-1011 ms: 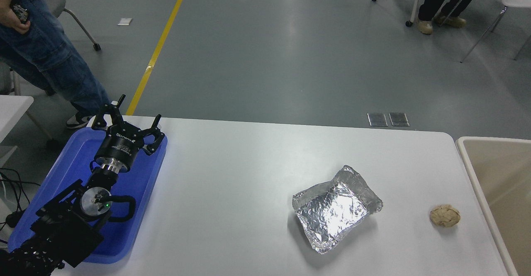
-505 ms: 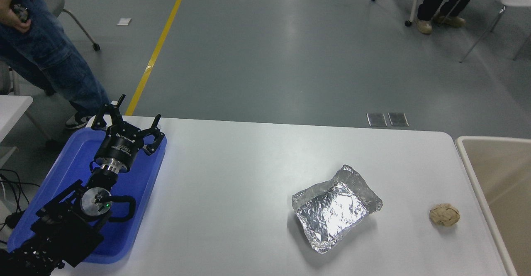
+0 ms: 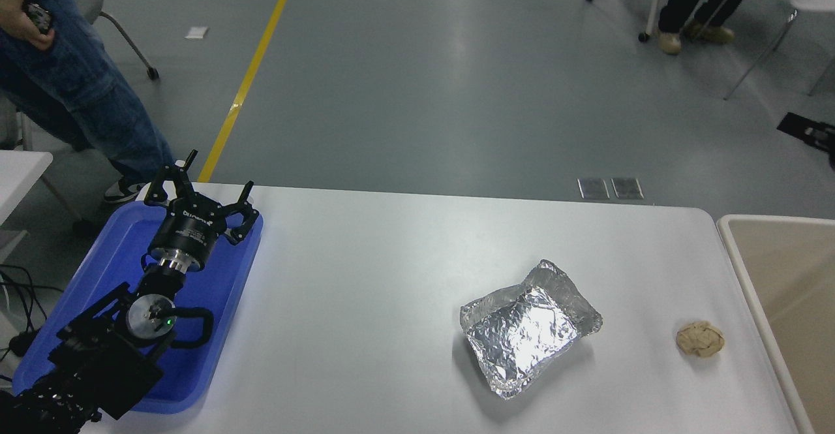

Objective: Pick up paper cup place in dustbin

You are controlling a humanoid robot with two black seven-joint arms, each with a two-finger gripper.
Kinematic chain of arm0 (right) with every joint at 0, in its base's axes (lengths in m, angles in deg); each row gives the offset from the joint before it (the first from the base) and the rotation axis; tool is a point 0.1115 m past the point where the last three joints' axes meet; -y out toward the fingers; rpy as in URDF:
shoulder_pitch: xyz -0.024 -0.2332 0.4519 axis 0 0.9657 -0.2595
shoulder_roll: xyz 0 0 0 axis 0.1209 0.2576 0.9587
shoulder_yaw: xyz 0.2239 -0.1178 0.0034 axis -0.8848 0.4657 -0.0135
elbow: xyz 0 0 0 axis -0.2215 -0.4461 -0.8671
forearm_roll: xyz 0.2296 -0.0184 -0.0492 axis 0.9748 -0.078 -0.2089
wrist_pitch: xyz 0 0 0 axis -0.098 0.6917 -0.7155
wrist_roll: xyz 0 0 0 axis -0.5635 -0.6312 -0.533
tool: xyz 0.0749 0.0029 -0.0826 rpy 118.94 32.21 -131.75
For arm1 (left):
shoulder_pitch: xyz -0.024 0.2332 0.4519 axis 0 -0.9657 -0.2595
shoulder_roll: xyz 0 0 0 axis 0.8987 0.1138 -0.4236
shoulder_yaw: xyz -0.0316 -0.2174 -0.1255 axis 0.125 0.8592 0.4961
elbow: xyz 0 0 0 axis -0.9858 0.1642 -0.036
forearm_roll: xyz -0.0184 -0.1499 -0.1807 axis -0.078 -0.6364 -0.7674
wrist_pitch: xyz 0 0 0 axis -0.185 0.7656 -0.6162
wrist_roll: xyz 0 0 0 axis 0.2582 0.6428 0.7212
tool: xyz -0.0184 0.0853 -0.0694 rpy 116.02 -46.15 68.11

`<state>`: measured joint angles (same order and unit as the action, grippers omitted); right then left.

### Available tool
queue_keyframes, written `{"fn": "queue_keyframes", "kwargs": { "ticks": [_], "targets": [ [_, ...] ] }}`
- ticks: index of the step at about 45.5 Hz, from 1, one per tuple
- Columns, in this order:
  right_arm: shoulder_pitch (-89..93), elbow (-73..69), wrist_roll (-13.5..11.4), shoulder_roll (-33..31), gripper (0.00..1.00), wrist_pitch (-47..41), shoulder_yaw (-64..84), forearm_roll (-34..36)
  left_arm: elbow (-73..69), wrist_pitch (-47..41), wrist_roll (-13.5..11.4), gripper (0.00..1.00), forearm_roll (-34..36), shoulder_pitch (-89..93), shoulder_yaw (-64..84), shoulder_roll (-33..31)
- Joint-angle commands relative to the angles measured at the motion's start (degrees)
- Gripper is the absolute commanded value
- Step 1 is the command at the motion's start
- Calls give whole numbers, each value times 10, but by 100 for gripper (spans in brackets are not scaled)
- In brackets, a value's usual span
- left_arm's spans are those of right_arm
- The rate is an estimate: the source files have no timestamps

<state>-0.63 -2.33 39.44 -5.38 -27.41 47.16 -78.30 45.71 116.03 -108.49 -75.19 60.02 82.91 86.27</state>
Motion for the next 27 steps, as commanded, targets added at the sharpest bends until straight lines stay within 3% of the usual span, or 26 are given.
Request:
{"fn": "queue_keyframes", "kwargs": {
  "ticks": [1,7,27],
  "targets": [
    [-136,-57,0,15,100,-119,32,-8,0,0,0,100,0,0,0,0],
    [-206,-89,0,14,100,-209,40,-9,0,-1,0,100,0,0,0,0],
    [-418,-307,0,-1,100,-390,134,-50,0,-1,0,100,0,0,0,0]
  ]
}}
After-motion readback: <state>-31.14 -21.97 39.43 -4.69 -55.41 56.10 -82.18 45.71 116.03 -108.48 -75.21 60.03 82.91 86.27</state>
